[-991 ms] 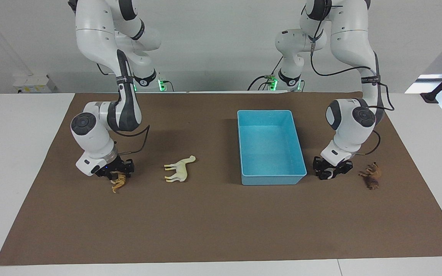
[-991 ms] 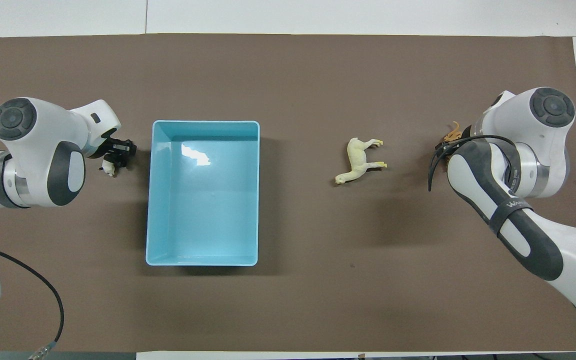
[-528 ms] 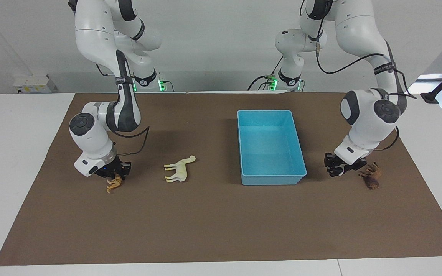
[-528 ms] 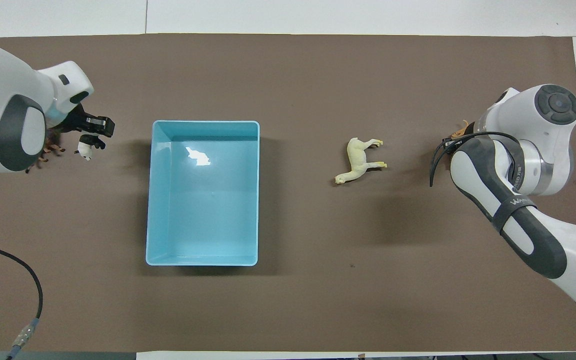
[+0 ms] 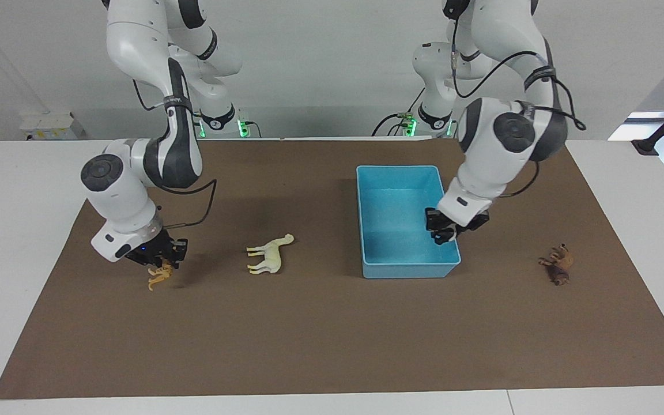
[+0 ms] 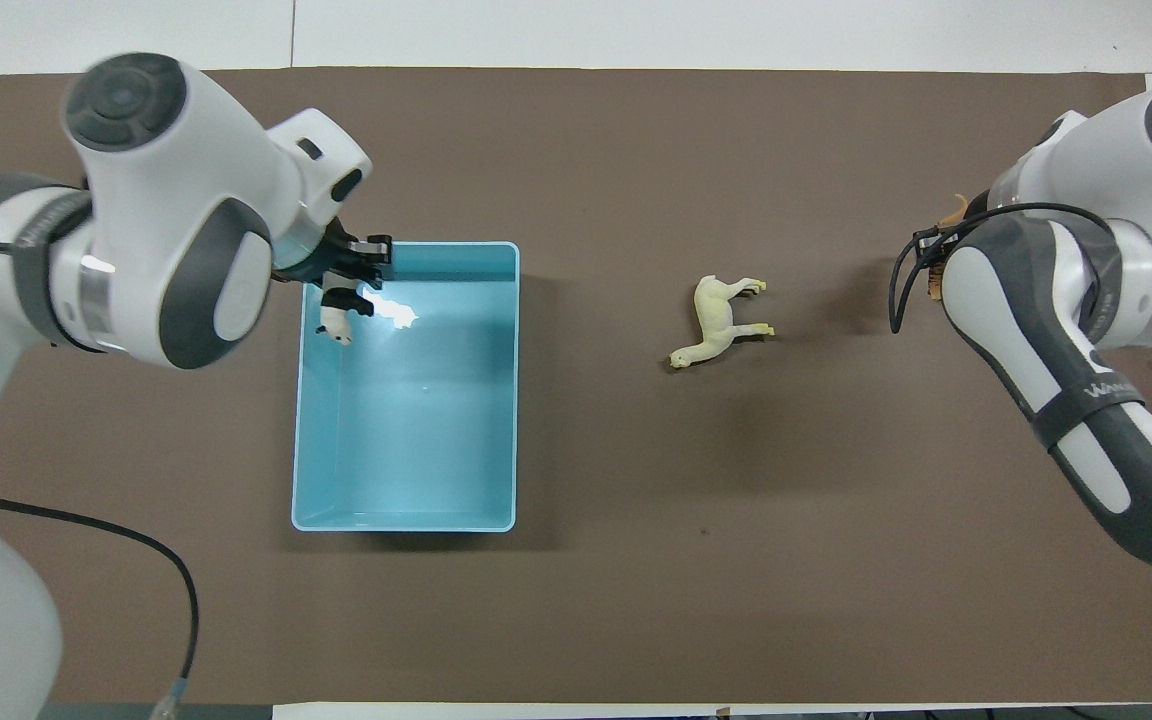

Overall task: Put all toys into storage box
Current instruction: 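Lift the black-white toy into the blue box and open the left gripper, then carry the tiger into the box with the right gripper while the left gripper withdraws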

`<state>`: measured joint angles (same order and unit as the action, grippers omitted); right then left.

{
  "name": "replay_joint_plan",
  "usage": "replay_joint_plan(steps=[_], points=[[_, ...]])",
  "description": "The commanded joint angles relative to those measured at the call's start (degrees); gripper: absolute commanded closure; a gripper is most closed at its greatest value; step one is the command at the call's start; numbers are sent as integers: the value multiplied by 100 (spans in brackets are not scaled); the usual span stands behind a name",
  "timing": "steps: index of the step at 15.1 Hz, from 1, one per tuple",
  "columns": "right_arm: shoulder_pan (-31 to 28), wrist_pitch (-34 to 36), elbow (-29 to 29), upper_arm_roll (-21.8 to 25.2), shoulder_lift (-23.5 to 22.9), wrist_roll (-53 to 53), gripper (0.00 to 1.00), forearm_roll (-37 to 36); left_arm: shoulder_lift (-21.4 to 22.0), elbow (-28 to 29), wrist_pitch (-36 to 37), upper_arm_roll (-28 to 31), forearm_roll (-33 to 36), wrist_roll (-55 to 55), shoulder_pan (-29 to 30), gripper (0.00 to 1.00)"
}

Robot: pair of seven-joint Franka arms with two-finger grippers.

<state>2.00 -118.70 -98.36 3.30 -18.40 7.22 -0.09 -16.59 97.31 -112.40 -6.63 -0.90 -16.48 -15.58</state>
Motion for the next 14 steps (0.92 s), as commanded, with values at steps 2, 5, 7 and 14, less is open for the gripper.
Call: replay_joint_plan(steps=[2,5,7,14], points=[[-24,1100,754,-32,302,-45,100,9,630,1229,-766,109,-50,-22,-51,40],[-16,1463,1020,-40,380,-62,100,79,631,1115,-739,144,-42,31,28,0],[141,1525,1020,-67,494,-272,100,79,631,861,-416,162,37,66,177,0],[2494,1851,1486,-93,496,-4292,100,-96,288,60,-509,162,327,3051,2030,0]])
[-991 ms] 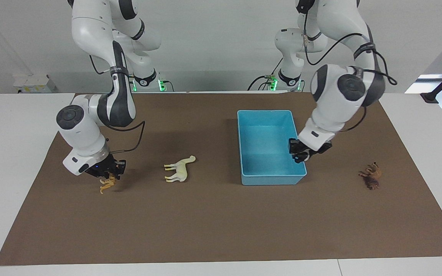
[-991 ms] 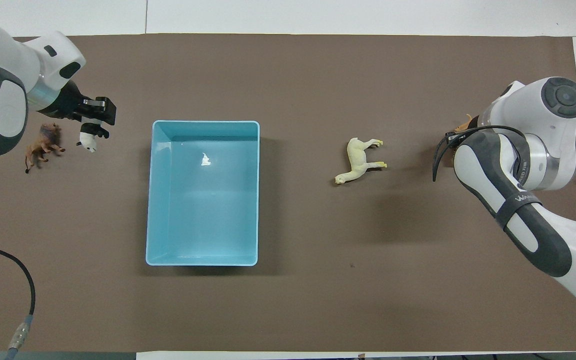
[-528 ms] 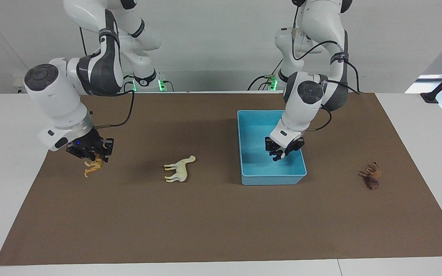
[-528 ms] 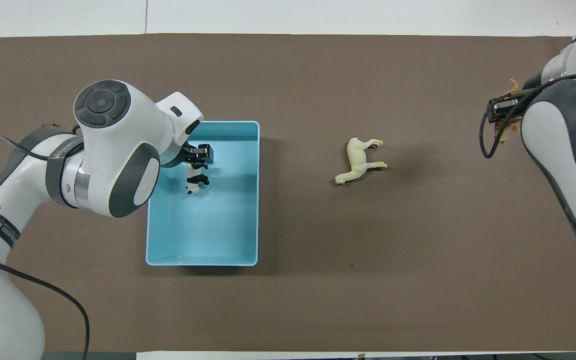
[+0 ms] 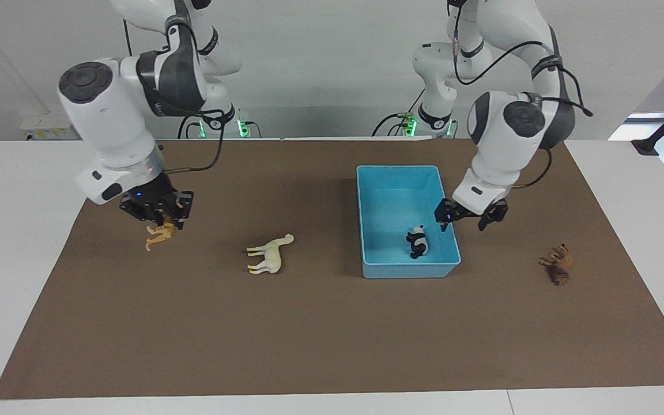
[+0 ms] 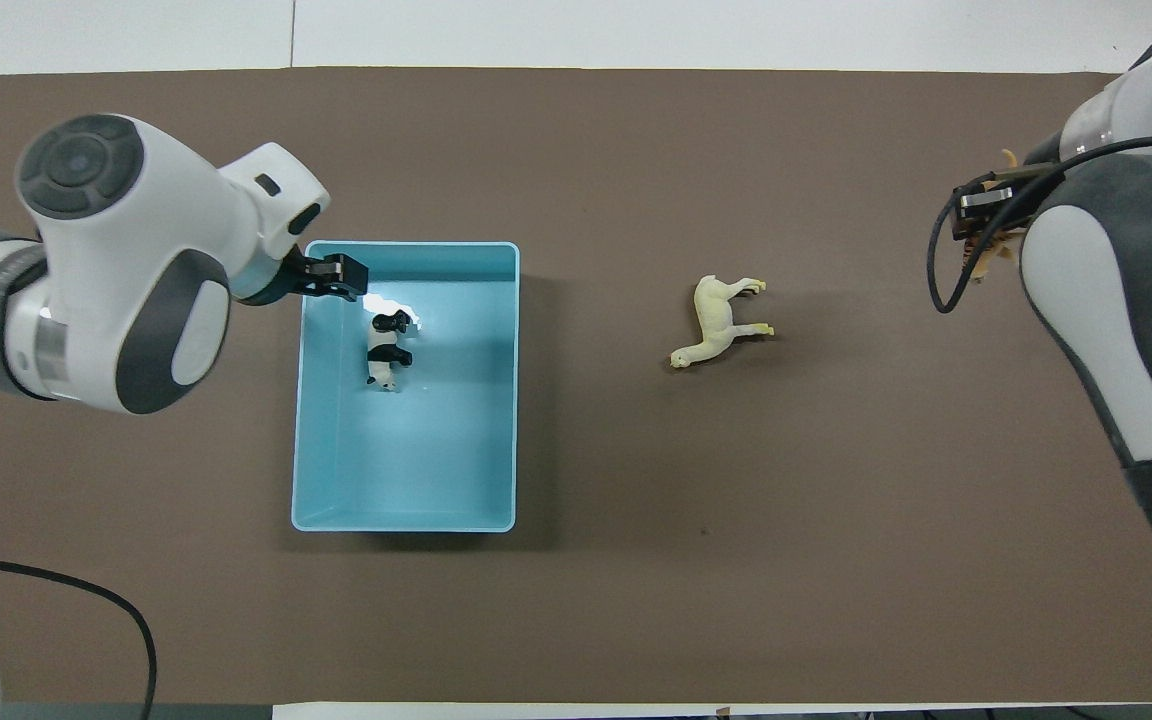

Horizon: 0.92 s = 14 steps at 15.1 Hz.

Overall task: Put all toys into storage box
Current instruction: 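Carry the tiger into the box with the right gripper while the left gripper withdraws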

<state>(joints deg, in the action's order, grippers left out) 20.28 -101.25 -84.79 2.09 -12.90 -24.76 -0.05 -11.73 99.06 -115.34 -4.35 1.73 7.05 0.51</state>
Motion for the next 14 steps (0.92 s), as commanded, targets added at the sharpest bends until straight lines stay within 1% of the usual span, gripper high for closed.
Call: replay_joint_plan(steps=[1,2,4,6,8,9,10,11,13,14], points=[[1071,115,434,28,-229,-1727,100,-101,-259,-124,-382,-66,65,910,580,0],[1318,115,724,28,-430,-2247,100,-74,-311,-80,-653,-57,65,955,677,0],[1977,-7,1226,45,-966,-3162,100,-92,-504,-80,-936,-40,82,982,932,0],[2312,-280,1342,45,-1292,-3717,100,-92,-793,-80,-1261,-40,258,1000,1161,0],[2725,-586,1543,89,-1844,-4166,100,-118,-1093,-71,-1516,-14,267,1008,1276,0],[2840,-858,1553,89,-2065,-4299,100,-118,-1225,-54,-1639,-5,284,1026,1494,0],[2902,-1017,1536,63,-2154,-4335,100,-109,-1278,-45,-1693,-31,284,1052,1670,0],[2929,-1089,1536,54,-2225,-4379,100,-48,-1348,-45,-1771,-31,284,1044,1689,0],[3016,-1255,1527,45,-2217,-4755,100,5,-1550,-27,-2061,-13,267,1009,1575,0],[3043,-1248,1492,45,-2199,-4783,42,-13,-1569,-45,-2114,-22,241,1009,1601,0]])
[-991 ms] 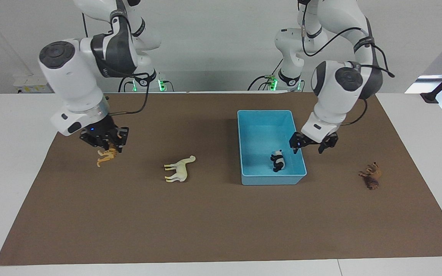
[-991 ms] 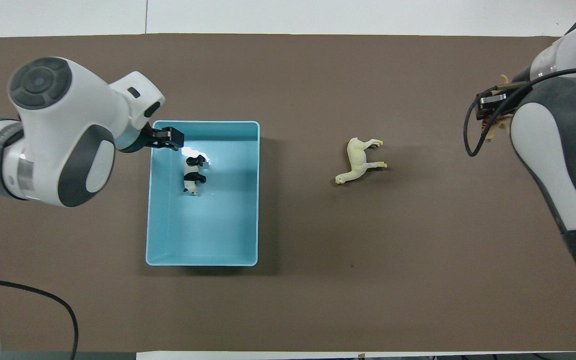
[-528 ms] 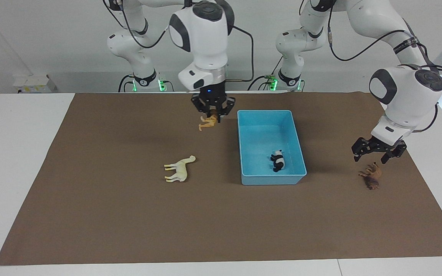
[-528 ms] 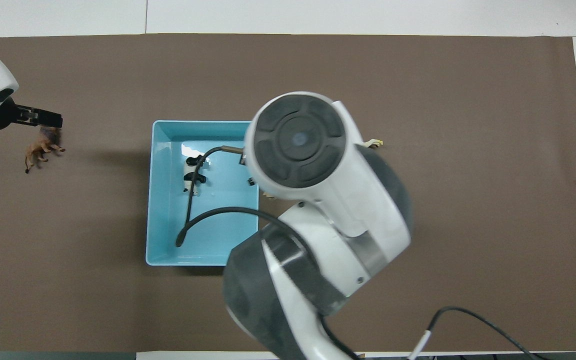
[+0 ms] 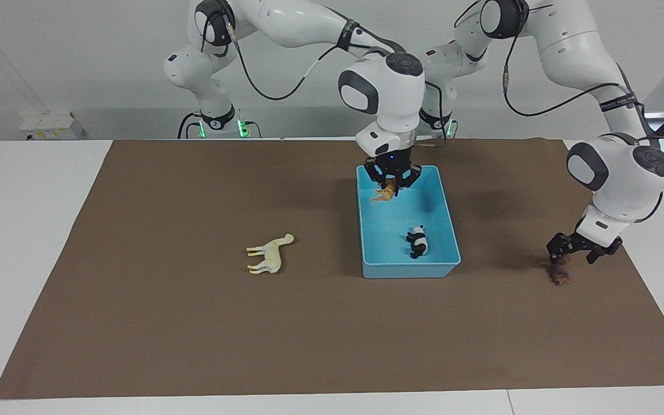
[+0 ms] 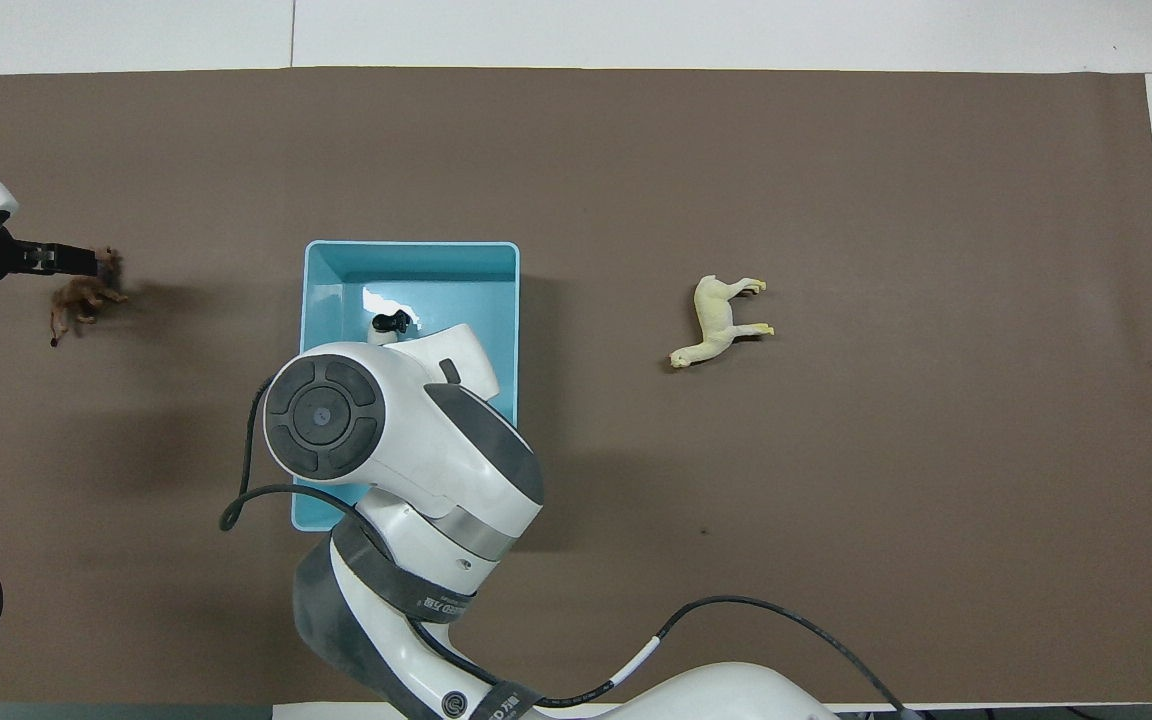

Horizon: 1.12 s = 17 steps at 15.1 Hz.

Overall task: Put all toys into storage box
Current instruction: 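Carry the tiger into the box with the right gripper while the left gripper withdraws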

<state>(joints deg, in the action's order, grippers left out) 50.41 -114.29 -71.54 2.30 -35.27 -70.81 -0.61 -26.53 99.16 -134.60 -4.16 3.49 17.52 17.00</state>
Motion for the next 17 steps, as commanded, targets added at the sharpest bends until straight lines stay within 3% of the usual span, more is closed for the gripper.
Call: replay_joint_plan(steps=[1,6,10,13,15,16,17], points=[[39,134,167,25,46,-213,0,61,-98,-133,-154,-41,38,-38,-56,0],[-74,1380,351,139,168,-425,0,-70,-334,-134,-557,-24,29,-47,-170,0],[-863,1593,220,315,757,987,0,-282,-406,-29,-646,-15,38,-56,-214,0],[-1488,1682,45,306,890,2402,0,-282,-406,-28,-655,-15,47,-56,-215,22],[-1822,1499,-507,306,1109,2852,0,-264,-406,-37,-638,-15,47,-56,-215,49],[-1954,1132,-910,306,1249,2993,0,-247,-406,-37,-629,-15,47,-56,-215,69],[-2051,702,-1454,306,1433,3125,0,-247,-406,-37,-611,-15,47,-56,-215,80]])
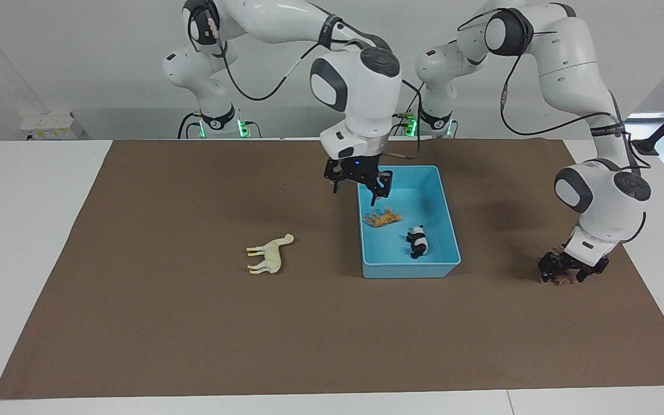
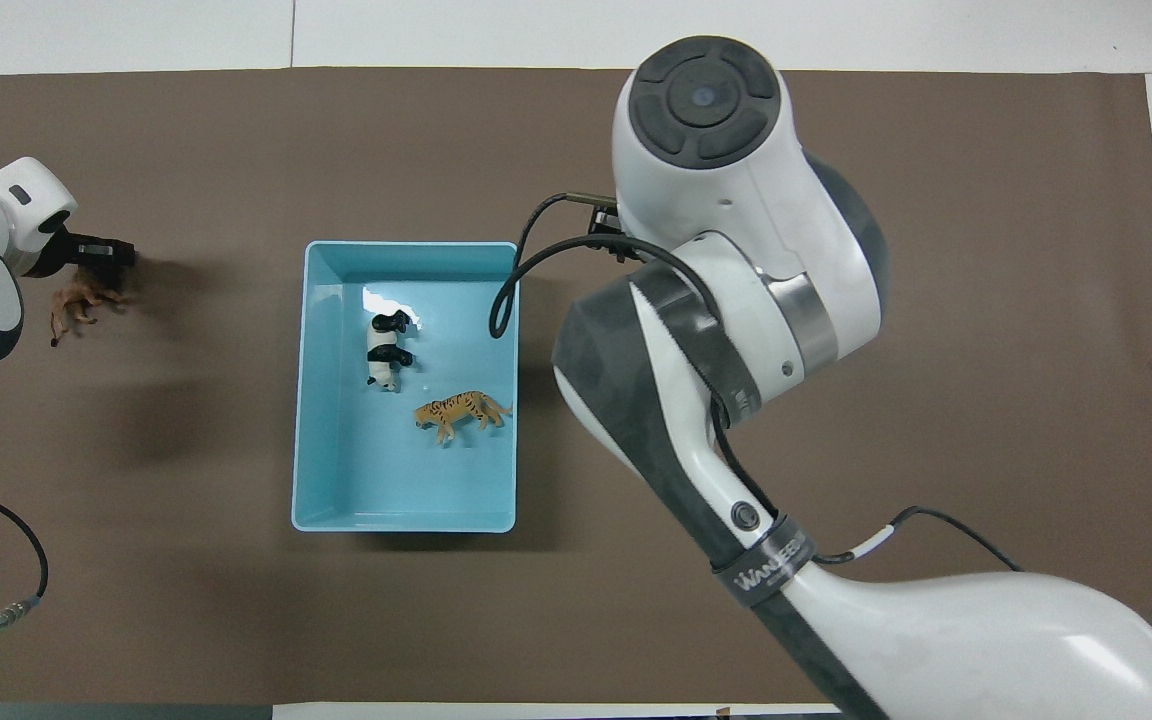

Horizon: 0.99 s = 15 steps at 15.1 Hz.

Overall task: Put all toys into storage box
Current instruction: 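Grasp the cream horse with the right gripper while the left gripper grasps the brown horse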

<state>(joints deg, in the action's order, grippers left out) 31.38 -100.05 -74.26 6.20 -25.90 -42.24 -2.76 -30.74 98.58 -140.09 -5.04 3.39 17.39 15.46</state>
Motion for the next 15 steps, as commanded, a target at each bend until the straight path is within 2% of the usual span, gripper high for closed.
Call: replay_joint_plan(steps=[1,2,4,5,7,9,11,13,15], points=[[-245,-1214,-1770,-84,689,417,0,-31,24,20,-36,82,57,-43,-60,92],[-342,-1723,-2289,-84,865,584,0,-22,15,-23,42,82,57,-43,-51,98],[-562,-2639,-3195,-84,1112,927,0,-22,7,-207,314,74,31,-52,-86,100],[-632,-2851,-3426,-84,1148,1050,0,-22,-20,-460,664,74,5,-52,-147,100],[-695,-3116,-3656,-84,1096,1096,0,-22,-90,-1232,1839,74,39,-427,-323,100],[-703,-3633,-3858,-84,912,1104,0,-22,137,-1552,2702,56,5,-1042,-516,100],[-695,-4126,-3911,-92,657,1104,0,-22,602,-1500,3344,21,-40,-1779,-771,100],[-651,-4189,-3912,-92,621,1104,0,-22,980,-1448,3987,21,-302,-2657,-1244,100],[-695,-4198,-3903,-92,612,1235,0,-22,1305,-1037,4060,21,-356,-3824,-1832,100]])
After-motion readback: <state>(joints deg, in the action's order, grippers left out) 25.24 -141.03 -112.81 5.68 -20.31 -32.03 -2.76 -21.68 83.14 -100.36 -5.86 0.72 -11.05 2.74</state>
